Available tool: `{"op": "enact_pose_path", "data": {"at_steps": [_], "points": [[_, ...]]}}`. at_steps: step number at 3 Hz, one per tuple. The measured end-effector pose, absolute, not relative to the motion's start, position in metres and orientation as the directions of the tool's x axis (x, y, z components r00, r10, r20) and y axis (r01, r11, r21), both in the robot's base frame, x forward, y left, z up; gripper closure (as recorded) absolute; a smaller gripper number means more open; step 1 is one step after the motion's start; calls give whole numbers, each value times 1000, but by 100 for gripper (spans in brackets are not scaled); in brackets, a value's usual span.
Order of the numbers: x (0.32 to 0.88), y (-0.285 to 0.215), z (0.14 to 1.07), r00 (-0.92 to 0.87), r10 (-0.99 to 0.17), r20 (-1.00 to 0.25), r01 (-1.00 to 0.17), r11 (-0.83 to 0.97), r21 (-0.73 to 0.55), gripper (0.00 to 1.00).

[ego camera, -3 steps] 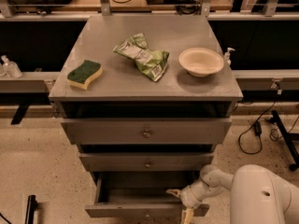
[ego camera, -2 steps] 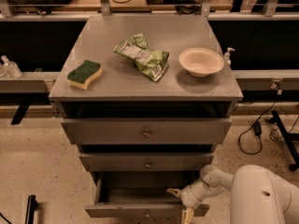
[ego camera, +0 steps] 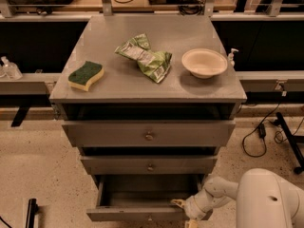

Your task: Open bottom drawer

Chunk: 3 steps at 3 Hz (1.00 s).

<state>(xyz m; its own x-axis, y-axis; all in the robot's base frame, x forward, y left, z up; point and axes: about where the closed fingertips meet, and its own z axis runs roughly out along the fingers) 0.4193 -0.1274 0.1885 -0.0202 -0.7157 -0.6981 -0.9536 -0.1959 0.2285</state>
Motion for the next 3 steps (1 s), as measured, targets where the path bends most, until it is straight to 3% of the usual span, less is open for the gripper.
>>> {"op": "enact_pose_path", "data": {"at_steps": [3], "points": [[401,-129,194,-49,-723,-689,-950,-179,256,64]]}}
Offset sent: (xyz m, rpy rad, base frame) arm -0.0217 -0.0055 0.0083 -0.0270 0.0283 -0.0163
